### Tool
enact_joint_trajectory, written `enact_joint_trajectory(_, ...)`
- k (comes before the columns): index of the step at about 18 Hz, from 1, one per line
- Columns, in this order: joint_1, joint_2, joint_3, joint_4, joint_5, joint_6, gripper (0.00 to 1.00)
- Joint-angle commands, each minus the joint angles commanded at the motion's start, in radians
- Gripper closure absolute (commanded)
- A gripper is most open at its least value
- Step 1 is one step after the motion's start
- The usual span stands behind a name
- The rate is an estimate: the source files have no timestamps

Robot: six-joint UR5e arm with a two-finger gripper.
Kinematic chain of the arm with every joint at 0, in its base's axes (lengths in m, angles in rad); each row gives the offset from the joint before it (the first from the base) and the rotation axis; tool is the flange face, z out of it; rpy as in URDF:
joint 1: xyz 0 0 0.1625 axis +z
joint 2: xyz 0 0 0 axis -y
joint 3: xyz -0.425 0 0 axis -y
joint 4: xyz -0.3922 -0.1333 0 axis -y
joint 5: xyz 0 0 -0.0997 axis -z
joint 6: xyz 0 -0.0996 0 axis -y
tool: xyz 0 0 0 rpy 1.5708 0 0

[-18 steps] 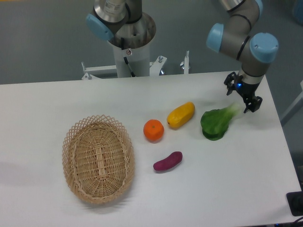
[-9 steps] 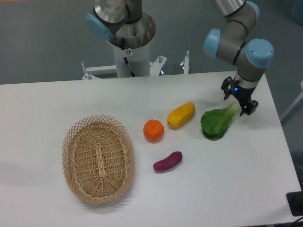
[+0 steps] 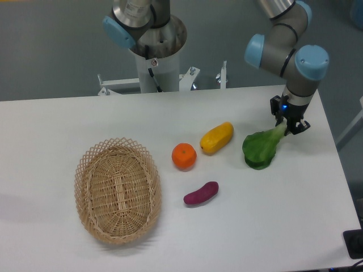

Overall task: Pick up the green vegetable from the table
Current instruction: 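Lift the bok choy up off the table by its stem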

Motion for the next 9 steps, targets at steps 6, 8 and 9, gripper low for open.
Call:
enact_joint_trajectory(6,0.000,0.066,0.072,-0.046,-0.061,-0.005,0.66)
enact_joint_trajectory(8,0.002,0.078,0.129,-0.121,-0.112,-0.017,0.66)
enact_joint_trajectory(9,0.002,0.081,0.161,-0.165,-0.126,-0.028,0.66)
